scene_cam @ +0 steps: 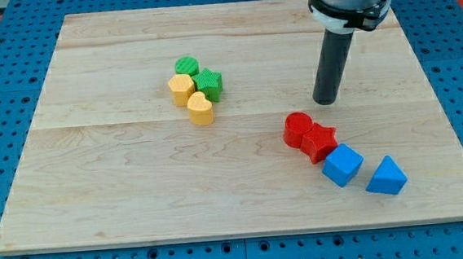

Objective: Separate green staryellow hexagon and green circle from yellow heart

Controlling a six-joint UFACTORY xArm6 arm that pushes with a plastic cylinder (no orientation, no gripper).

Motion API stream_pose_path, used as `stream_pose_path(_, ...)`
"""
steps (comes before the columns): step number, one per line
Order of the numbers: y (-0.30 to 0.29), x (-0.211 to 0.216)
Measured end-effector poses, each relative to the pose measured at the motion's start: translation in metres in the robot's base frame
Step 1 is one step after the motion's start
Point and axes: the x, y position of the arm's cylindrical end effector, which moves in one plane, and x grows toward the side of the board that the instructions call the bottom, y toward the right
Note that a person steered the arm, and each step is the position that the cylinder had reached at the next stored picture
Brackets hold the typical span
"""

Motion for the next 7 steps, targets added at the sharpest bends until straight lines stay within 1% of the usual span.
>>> stream_pose_path(1,-0.018,-0.014)
stream_pose_path(2,-0.069,-0.022)
stream_pose_path(3,-0.109,-0.021)
stream_pose_path(4,-0.133,-0.021)
stream_pose_path(5,-0.139,-0.024)
stream_pose_path(7,-0.18,-0.04)
